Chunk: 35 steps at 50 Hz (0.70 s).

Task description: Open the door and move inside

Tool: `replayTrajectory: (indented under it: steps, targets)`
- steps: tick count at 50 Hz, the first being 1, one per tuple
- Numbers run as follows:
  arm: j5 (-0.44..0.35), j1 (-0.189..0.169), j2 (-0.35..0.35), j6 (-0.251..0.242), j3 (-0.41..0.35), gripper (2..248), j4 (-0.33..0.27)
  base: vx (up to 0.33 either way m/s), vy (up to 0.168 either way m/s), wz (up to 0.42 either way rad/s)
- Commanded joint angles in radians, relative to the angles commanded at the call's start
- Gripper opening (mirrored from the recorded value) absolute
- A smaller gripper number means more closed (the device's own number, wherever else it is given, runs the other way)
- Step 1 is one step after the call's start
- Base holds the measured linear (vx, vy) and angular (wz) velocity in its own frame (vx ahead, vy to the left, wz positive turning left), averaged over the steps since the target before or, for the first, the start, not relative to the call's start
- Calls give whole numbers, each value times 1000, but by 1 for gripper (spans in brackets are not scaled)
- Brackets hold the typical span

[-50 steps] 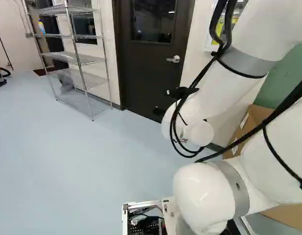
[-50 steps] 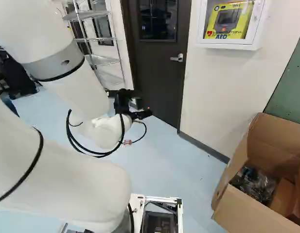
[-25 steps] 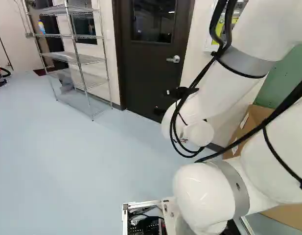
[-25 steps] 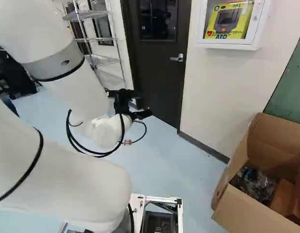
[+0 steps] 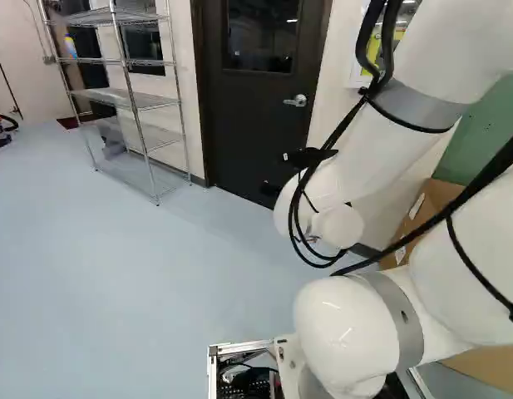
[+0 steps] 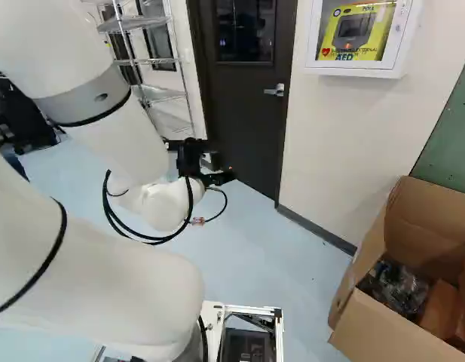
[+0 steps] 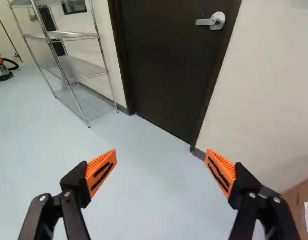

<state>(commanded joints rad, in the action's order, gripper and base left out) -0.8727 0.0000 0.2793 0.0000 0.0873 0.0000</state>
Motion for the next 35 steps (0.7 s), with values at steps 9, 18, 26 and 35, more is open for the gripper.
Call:
replayTrajectory:
  steps: [9,18,26,35]
  targets:
    - [0,0,0,0,0,247,0,69,1,-5]
    - [0,0,0,0,0,247,0,104,22,-28]
    - [0,0,0,0,0,247,0,115,38,-17]
    - [0,0,0,0,0,247,0,149,50,-10]
